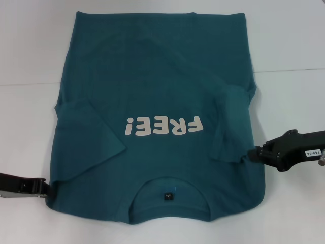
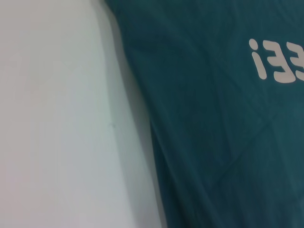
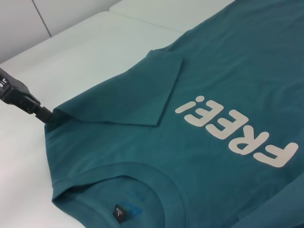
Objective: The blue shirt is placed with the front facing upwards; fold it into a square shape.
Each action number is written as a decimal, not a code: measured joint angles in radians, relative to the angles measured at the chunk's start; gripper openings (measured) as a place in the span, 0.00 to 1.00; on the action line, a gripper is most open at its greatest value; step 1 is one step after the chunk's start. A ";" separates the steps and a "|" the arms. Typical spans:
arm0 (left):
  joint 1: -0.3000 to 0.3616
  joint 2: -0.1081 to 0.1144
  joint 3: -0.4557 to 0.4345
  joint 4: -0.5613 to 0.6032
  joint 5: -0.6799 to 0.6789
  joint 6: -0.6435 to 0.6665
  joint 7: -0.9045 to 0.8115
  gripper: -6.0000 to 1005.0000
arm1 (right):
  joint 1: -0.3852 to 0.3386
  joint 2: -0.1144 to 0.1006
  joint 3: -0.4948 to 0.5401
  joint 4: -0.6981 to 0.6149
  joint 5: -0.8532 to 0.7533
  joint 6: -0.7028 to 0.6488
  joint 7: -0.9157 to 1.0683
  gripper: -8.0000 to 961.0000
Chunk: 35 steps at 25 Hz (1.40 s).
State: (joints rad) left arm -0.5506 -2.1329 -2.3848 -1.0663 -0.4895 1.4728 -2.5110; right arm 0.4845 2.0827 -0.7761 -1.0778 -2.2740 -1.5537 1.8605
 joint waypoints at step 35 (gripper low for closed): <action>-0.087 0.062 -0.001 0.073 0.006 -0.005 -0.046 0.04 | 0.067 0.000 -0.009 0.023 -0.009 0.003 0.033 0.02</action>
State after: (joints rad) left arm -0.6373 -2.0708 -2.3863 -0.9932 -0.4837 1.4680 -2.5572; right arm 0.5512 2.0829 -0.7854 -1.0551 -2.2834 -1.5504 1.8939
